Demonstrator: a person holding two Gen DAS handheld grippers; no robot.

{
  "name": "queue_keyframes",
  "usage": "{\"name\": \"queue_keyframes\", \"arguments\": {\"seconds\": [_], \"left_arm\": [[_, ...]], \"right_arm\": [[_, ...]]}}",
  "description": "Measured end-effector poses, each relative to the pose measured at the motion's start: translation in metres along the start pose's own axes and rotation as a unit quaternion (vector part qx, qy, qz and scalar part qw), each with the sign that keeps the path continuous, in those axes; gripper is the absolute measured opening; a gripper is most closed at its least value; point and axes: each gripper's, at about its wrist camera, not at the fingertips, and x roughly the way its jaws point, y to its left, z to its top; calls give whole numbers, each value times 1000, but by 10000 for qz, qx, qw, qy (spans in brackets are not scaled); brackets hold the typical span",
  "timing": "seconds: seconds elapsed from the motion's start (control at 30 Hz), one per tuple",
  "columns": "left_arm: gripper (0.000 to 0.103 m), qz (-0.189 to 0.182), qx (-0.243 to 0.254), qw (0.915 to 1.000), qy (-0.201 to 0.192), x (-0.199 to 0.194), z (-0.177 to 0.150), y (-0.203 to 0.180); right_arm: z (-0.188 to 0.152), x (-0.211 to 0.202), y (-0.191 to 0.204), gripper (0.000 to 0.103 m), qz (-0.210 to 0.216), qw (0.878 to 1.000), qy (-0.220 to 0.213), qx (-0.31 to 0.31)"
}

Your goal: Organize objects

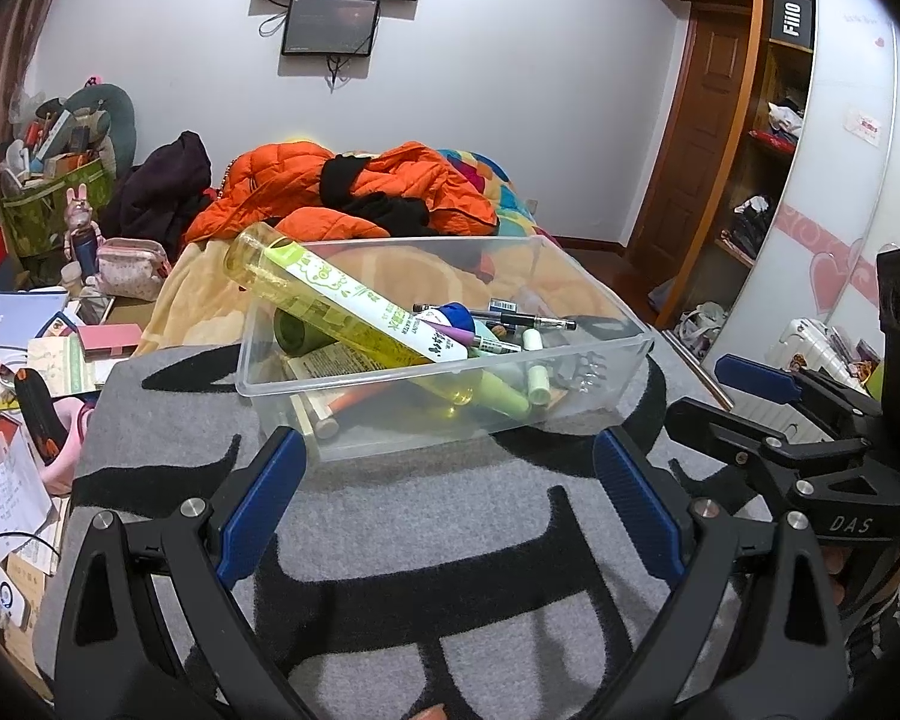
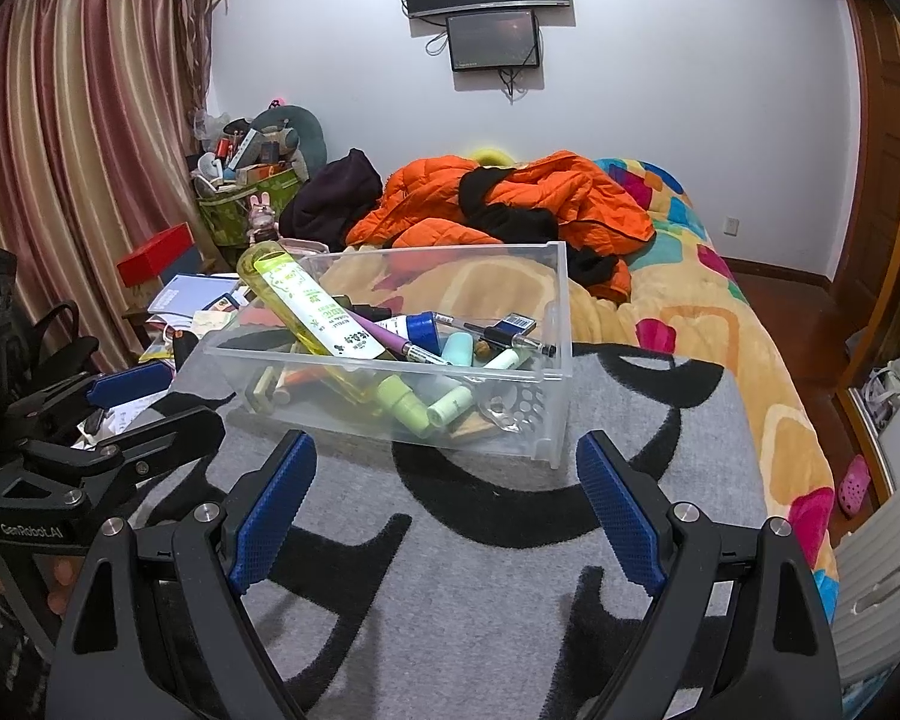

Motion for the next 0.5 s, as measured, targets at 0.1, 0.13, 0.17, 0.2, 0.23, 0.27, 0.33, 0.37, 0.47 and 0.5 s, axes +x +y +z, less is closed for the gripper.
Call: {"name": "queue_keyframes", "arguments": {"seconds": [0.1, 0.13, 0.17, 0.2, 0.23, 0.27, 0.33, 0.37, 0.47, 0.5], "left_arm": [[98, 5, -5, 10000, -3, 0, 0, 0], [98, 10, 3, 10000, -8, -1, 0, -1], [98, 14, 6, 10000, -15, -1, 0, 0], [98, 28, 8, 10000, -22, -1, 0, -1], [98, 49, 10, 10000, -36, -1, 0, -1], [98, 58, 11, 10000, -45, -1, 0, -1], [98, 60, -1, 10000, -44, -1, -1, 0], [98, 43, -11, 10000, -33, 0, -1, 0], [98, 27, -22, 10000, -8, 0, -1, 0], [98, 23, -20, 10000, 4, 0, -1, 0]], "right_arm": [[0, 0, 0, 87, 9, 10000, 7, 13], [0, 0, 0, 87, 2, 10000, 6, 7], [0, 0, 0, 87, 4, 10000, 7, 7], [0, 0, 0, 87, 8, 10000, 4, 6], [0, 0, 0, 87, 10, 10000, 2, 6], [0, 0, 0, 87, 15, 10000, 3, 6], [0, 0, 1, 87, 21, 10000, 9, 6], [0, 0, 2, 87, 25, 10000, 7, 6], [0, 0, 2, 87, 23, 10000, 5, 9], [0, 0, 2, 87, 26, 10000, 6, 11]]}}
